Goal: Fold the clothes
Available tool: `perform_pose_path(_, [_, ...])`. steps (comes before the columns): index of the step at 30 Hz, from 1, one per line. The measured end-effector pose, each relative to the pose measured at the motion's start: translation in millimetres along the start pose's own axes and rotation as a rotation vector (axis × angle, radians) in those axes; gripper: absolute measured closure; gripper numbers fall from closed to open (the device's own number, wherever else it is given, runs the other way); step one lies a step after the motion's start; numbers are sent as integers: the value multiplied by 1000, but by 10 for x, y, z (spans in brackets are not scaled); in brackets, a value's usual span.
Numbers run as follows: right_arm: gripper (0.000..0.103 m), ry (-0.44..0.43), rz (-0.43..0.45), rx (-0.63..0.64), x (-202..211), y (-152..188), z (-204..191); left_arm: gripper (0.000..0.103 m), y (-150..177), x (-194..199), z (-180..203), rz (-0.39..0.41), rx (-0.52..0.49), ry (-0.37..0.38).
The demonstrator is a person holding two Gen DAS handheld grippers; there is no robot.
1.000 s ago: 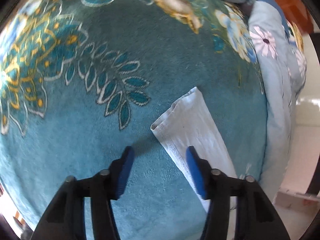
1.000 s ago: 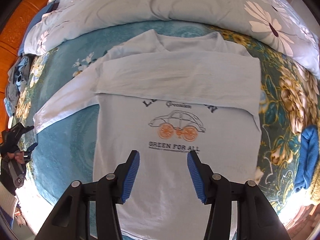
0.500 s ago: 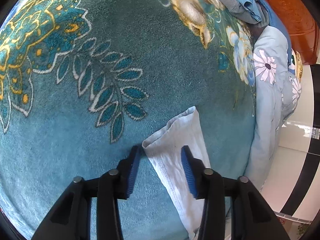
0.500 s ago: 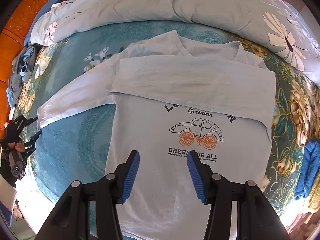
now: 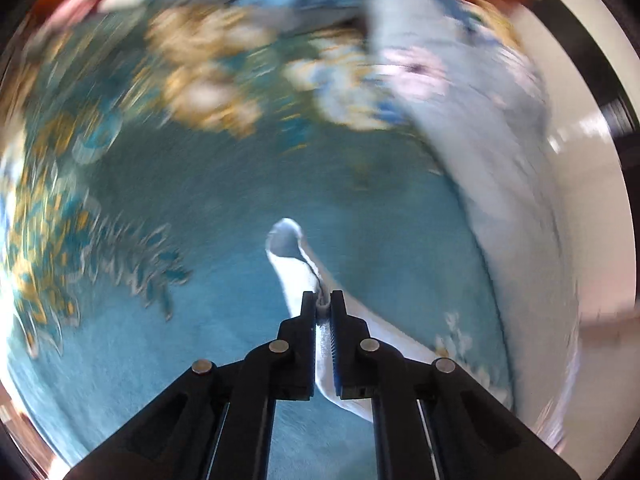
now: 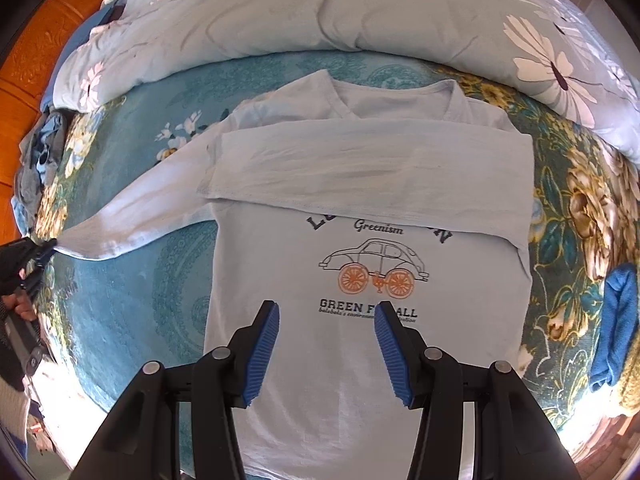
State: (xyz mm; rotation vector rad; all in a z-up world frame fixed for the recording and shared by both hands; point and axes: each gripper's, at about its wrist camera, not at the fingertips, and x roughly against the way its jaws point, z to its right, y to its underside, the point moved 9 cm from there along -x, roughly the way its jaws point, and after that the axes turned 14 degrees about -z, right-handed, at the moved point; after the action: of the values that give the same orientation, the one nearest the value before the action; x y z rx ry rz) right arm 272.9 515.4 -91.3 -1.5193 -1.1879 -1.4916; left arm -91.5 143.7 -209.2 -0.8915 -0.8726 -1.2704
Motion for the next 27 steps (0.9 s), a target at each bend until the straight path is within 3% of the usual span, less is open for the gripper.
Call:
perform_pose_path(4, [50,-26,28,-37,95,8,182,97,321,99,971,-2,-303,2])
perform_pose_path(11, [50,-70,80,-130,256,98,674,97,1121,114,2507,-31,-668,70])
perform_pose_path(20, [50,-93,111,-255,272,357,1494,97,2453,-244,3767,-180,-957,150])
perform_pose_path(27, [50,-119,110,-346,153,540,2032,97,3464,-801,4191,-332,-1095,124])
